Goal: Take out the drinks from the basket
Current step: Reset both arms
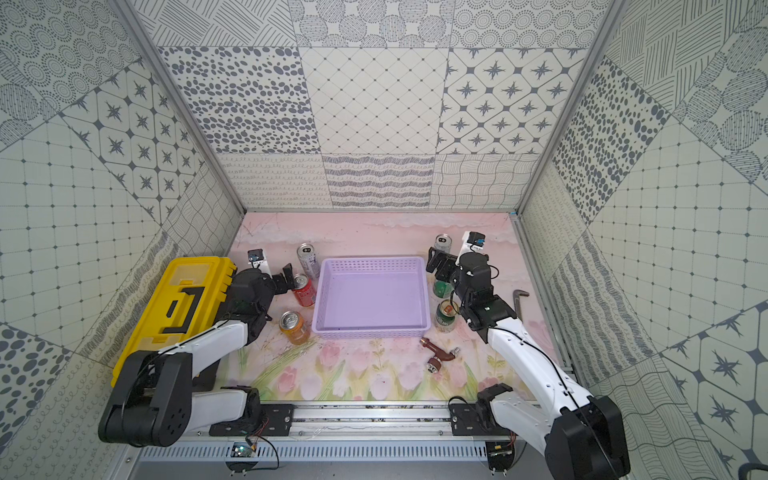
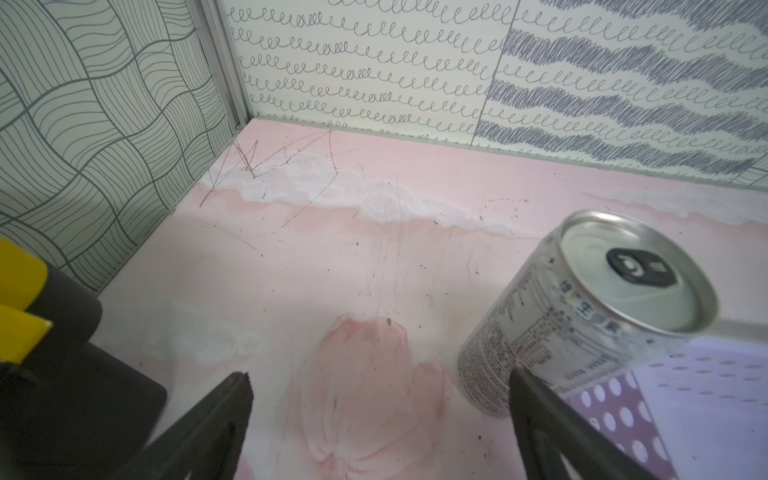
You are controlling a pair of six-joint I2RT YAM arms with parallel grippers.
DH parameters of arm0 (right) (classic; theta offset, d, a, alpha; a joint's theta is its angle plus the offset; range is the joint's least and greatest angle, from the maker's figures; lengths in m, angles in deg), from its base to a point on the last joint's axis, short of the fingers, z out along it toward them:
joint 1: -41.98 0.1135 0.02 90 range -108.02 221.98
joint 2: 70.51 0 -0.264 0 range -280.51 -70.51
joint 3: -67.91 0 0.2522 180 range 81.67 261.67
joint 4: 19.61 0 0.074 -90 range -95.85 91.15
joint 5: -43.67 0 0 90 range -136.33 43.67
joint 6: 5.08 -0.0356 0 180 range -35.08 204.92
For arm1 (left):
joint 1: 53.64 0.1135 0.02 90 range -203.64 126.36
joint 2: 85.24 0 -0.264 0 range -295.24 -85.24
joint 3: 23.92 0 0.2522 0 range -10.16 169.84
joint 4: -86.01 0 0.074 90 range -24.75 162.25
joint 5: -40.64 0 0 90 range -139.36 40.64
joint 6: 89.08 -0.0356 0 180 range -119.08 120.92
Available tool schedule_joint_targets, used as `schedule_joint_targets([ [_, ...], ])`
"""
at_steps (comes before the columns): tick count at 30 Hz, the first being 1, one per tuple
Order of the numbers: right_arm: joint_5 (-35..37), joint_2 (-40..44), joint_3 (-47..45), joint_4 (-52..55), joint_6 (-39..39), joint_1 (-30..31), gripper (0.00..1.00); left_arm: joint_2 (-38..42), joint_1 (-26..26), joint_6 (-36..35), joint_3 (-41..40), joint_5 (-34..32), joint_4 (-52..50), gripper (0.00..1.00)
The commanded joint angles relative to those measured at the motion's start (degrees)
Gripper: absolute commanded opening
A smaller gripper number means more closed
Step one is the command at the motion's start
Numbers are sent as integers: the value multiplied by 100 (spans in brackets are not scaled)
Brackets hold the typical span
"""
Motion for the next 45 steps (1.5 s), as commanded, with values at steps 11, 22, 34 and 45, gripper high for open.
schedule_joint_targets([
  [11,-145,-17,-82,-346,-107,-101,97,11,-361,-455,3,-60,-35,100],
  [22,-204,-94,-92,-390,-136,-119,97,-760,-512,-203,-253,-484,885,100],
  [34,-251,-73,-135,-455,-30,-118,97,-1619,-437,-228,-724,-375,2530,97],
  [45,-51,45,-70,-616,479,185,97,-1514,-243,32,-419,-140,1707,100],
])
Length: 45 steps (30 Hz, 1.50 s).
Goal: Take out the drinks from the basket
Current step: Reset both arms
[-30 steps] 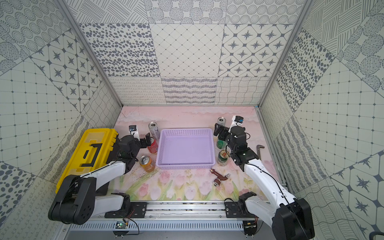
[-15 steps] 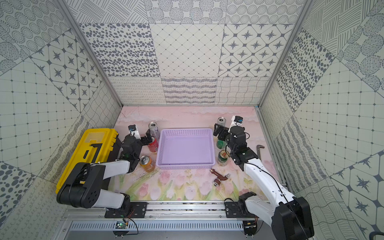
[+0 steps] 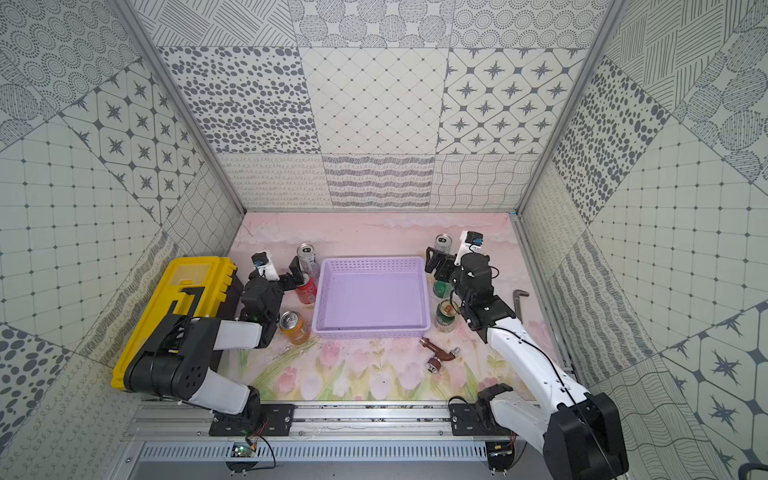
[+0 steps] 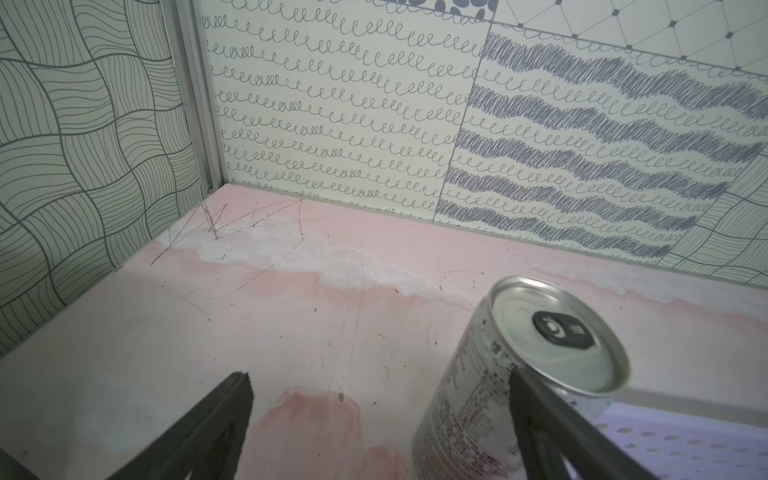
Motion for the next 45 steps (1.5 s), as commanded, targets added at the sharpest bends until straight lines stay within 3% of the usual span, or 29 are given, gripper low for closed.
schedule_joint_targets([
  [1,483,131,76,-174,343,223,97,-92,62,-242,47,31,-1551,100],
  [4,1163,87,92,-136,555,434,97,-91,63,-241,44,32,-1557,100],
  [9,1615,-79,147,-69,661,391,97,-100,60,-245,45,35,-1532,100],
  [13,1695,-126,9,-135,937,51,97,-102,65,-241,44,35,-1524,100],
  [20,2051,-571,-592,-1191,2181,-718,97,-103,61,-245,44,23,-1525,100],
  [24,1776,-804,-1181,-2161,2591,-1175,97,-104,59,-245,45,27,-1529,100],
  [28,1370,-863,-1347,-2268,2626,-1476,97,-99,61,-245,42,29,-1526,100],
  [35,939,-1389,-1512,-2812,2845,-1518,97,-103,57,-245,46,27,-1530,100],
  [45,741,-2494,-1920,-4612,2685,-1527,97,-109,58,-245,38,29,-1530,100],
])
